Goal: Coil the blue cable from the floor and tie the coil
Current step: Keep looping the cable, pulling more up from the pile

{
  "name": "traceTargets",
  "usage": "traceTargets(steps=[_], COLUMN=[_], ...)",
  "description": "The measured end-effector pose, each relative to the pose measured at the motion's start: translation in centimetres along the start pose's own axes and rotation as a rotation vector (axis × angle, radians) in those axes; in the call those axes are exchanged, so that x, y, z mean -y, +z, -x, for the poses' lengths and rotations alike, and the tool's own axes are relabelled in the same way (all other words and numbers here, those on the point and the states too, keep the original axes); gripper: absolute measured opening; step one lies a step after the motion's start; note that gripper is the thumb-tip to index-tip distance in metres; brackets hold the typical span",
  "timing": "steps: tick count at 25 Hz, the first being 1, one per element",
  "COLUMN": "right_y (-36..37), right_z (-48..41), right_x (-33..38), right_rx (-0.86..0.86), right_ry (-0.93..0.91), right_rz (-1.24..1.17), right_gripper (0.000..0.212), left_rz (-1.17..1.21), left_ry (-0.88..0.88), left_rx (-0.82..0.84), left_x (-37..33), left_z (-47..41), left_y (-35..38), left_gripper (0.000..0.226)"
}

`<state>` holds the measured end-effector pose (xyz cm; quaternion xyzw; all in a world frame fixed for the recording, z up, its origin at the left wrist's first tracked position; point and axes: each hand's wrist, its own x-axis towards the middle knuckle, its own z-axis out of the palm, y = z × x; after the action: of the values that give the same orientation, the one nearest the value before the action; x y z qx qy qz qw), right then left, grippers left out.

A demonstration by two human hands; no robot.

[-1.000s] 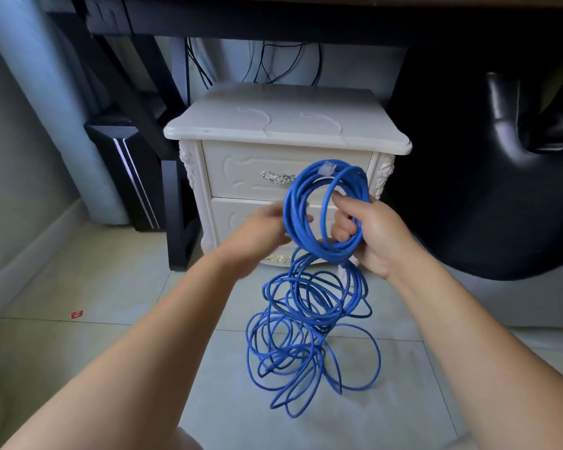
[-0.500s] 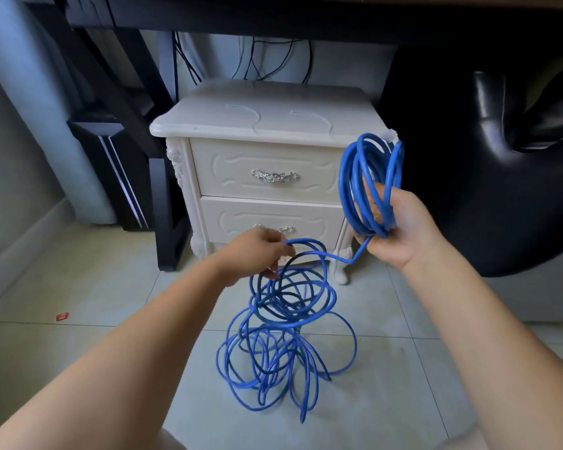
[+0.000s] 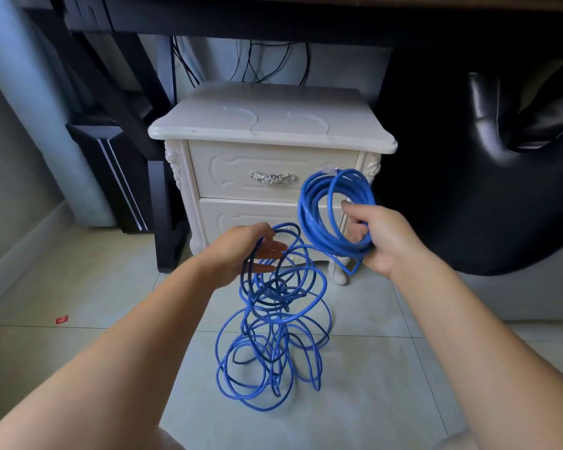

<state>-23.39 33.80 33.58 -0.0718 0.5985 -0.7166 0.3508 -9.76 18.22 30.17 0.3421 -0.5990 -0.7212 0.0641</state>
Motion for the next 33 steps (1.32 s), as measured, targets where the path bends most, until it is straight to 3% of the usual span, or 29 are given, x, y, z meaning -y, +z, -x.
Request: traceTargets(steps=[3,9,19,22,26,29,33], right_y=[0.1,-0.8,0.4,-0.2,-1.1,-0.8,-0.3], right_z=[0.0,-0.1,-0.3,-1.2,-1.0,-0.6,-0.1], right_x=[-0.7,0.0,-2.5,-2.6,-0.1,0.6,0.9], right_rx=[-0.076,-0.124,-0.195,-0.196,-0.087,-0.034,0.053], right_ry=[-0.011,0.005,-0.146,-0.11,-0.021,-0.027,-0.031], right_rz=[0.111,0.024,0.783,0.56,-0.002,-0.034,-0.08], right_gripper=[0.021,0.018,0.006,0.008,0.019,0.016,0.022], left_rz=[0.074,-0.023,0.149,0.025,-0.463,-0.649,-0.942], left_ry=[0.028,0.072,0.016,0.047,0.047,0.049,0.062], left_rx=[-0.008,-0.117,-0.004,-0.106,-0.283,-0.33,-0.124], left_x=[-0.5,-0.8,-1.7,-1.5,-0.1,0.8,1.8], left_z=[0.3,0.4,0.8,0.7,0.0,-0.4,-1.1], left_y=[-0.1,-0.2,0.6,0.3,-1.3,-1.5,-1.3], left_gripper=[0.014,0.01,0.014,0.01,0.014,0.013,0.077])
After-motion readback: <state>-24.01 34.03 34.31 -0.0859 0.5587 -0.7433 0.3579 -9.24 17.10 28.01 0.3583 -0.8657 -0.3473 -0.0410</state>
